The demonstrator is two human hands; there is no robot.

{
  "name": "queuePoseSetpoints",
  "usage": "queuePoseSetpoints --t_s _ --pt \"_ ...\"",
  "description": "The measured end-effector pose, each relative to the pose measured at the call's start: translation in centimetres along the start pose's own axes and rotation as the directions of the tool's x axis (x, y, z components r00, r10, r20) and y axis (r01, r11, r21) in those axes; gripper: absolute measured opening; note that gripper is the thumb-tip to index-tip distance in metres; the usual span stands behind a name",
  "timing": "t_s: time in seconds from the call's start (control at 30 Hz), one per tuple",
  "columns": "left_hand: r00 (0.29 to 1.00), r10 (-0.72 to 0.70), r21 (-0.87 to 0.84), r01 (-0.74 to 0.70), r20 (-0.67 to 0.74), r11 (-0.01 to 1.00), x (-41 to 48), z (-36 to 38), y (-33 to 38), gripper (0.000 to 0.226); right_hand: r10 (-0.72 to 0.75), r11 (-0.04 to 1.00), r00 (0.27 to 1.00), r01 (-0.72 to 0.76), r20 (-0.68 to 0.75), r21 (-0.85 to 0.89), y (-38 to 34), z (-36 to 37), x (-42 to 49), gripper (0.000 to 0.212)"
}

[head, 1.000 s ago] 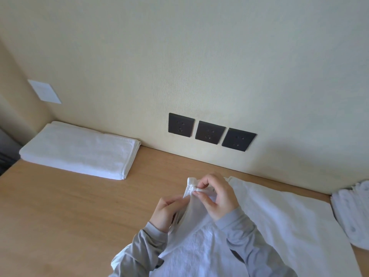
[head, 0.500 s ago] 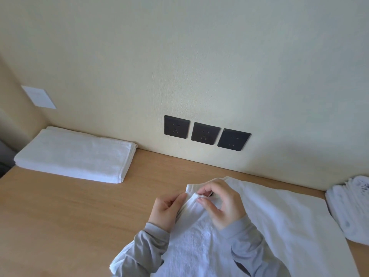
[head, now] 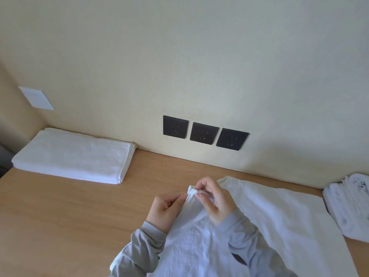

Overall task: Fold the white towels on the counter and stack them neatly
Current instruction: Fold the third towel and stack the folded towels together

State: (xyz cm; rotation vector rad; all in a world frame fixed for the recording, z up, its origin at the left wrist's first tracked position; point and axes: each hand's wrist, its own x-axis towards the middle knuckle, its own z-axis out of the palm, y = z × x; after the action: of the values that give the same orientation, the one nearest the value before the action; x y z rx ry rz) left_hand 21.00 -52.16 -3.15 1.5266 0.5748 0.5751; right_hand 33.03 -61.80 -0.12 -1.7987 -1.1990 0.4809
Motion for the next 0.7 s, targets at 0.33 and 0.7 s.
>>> queuePoseSetpoints --t_s 0.33,0.7 --pt "0.93 0.367 0.381 -0.337 -0.004 0.861 -0.4 -1.0 0.9 0.028 -0.02 0.999 0.985 0.028 -0.172 0.045 0.2 -1.1 0.4 0.018" --pt "0.898 0.431 0.376 -0.369 -0.092 0.85 -3.4 -1.3 -2.4 0.021 0.048 0.975 0.984 -0.009 -0.17 0.224 0.4 -1.5 0.3 0.025"
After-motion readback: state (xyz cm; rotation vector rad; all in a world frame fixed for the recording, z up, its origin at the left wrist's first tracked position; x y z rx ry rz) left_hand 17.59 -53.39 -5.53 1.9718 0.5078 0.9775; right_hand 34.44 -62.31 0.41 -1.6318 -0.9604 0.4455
